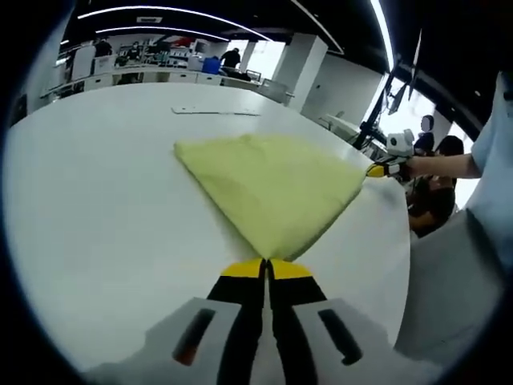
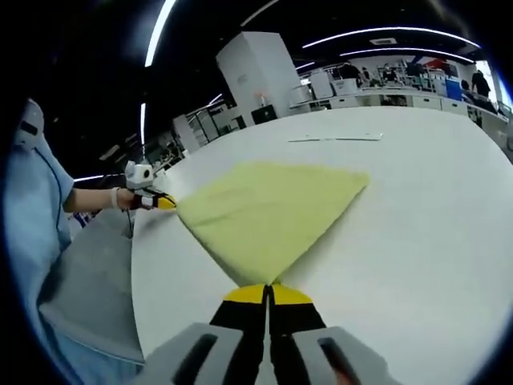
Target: Fold the garment on the visible template until the final outline fits inside the template.
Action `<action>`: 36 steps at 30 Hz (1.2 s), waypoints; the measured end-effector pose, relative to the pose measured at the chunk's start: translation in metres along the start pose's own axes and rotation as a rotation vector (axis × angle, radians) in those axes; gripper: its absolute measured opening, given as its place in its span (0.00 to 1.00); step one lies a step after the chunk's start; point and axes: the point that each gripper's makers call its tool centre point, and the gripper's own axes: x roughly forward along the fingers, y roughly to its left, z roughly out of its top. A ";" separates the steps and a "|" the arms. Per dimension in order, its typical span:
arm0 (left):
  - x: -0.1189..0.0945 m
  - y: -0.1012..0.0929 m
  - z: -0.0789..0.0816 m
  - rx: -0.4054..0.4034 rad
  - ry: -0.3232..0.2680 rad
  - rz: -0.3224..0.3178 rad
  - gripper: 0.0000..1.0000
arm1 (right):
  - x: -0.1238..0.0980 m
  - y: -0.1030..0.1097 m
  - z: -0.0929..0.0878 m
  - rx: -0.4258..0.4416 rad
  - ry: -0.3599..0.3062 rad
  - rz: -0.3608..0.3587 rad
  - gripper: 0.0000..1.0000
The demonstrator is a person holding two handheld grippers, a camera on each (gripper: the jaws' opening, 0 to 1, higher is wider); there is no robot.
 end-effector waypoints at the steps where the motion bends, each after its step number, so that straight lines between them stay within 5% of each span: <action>1: 0.000 -0.001 -0.001 -0.002 0.003 -0.001 0.00 | 0.000 0.002 -0.002 0.000 0.006 0.003 0.00; 13: -0.011 -0.010 -0.028 -0.038 0.021 0.009 0.00 | -0.006 0.016 -0.020 0.050 0.005 0.018 0.00; 25: -0.009 -0.009 -0.030 -0.110 0.007 0.014 0.01 | -0.002 0.023 -0.021 0.069 0.006 0.047 0.00; 28: -0.012 -0.008 -0.028 -0.102 0.003 0.011 0.08 | -0.003 0.027 -0.021 0.072 0.005 0.053 0.00; 36: -0.020 -0.015 -0.009 -0.065 -0.063 0.013 0.47 | -0.006 0.028 -0.010 0.032 -0.032 0.007 0.49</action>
